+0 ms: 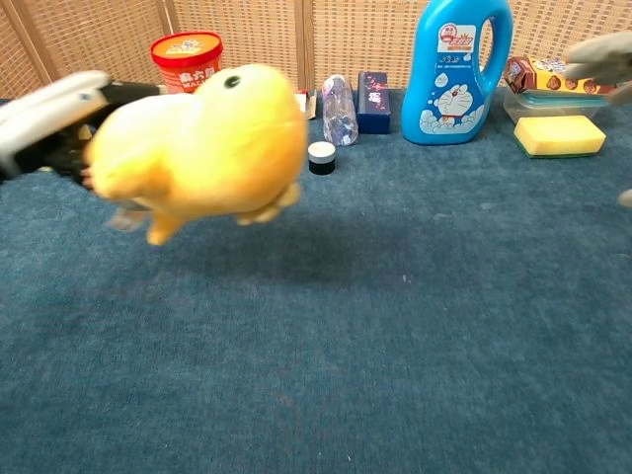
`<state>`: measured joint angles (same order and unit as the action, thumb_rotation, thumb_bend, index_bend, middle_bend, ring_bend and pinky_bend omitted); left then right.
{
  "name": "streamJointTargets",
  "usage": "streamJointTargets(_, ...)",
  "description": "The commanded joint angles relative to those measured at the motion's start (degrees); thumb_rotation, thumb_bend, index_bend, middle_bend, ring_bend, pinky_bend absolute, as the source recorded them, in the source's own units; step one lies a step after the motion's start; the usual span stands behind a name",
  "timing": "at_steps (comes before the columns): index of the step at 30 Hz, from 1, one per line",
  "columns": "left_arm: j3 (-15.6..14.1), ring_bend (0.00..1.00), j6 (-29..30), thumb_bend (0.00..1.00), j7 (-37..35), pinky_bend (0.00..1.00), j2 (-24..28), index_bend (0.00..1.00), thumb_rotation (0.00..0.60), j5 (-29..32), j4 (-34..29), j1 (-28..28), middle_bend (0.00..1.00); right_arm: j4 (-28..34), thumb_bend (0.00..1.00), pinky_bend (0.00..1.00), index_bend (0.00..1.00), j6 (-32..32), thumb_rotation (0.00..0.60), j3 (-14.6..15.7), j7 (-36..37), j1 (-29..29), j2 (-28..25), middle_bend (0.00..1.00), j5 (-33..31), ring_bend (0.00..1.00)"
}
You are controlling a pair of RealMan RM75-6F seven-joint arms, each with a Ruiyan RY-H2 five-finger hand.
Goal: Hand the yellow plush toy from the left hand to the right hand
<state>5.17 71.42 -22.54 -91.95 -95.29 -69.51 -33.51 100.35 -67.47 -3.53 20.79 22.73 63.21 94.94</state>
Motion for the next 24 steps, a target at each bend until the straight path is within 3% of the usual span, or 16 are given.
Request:
streamJointTargets(1, 1.35, 0.57, -2.84, 0.15, 0.54, 0.77, -3.05, 0.68, 0.6, 1.52, 0.53, -2.45, 0.63, 1.24, 0.0, 0.12, 0.0, 1.17, 0.535, -0.29, -0.04, 1.27, 0.43, 0.04, 0.37, 0.02)
streamJointTargets(10, 3.87, 0.56, -9.92, 0.14, 5.14, 0.77, -8.72, 0.67, 0.6, 5.8, 0.58, -7.47, 0.63, 4.94, 0.0, 0.12, 0.0, 3.53, 0.535, -0.62, -2.97, 3.82, 1.75, 0.03, 0.01, 0.02)
streamJointTargets(24, 6.82, 0.55, -17.4, 0.14, 12.26, 0.77, -11.59, 0.67, 0.6, 12.66, -5.11, -12.28, 0.61, 4.94, 0.0, 0.12, 0.0, 5.75, 0.536, -1.74, -8.97, 6.45, 6.13, 0.01, -3.57, 0.01)
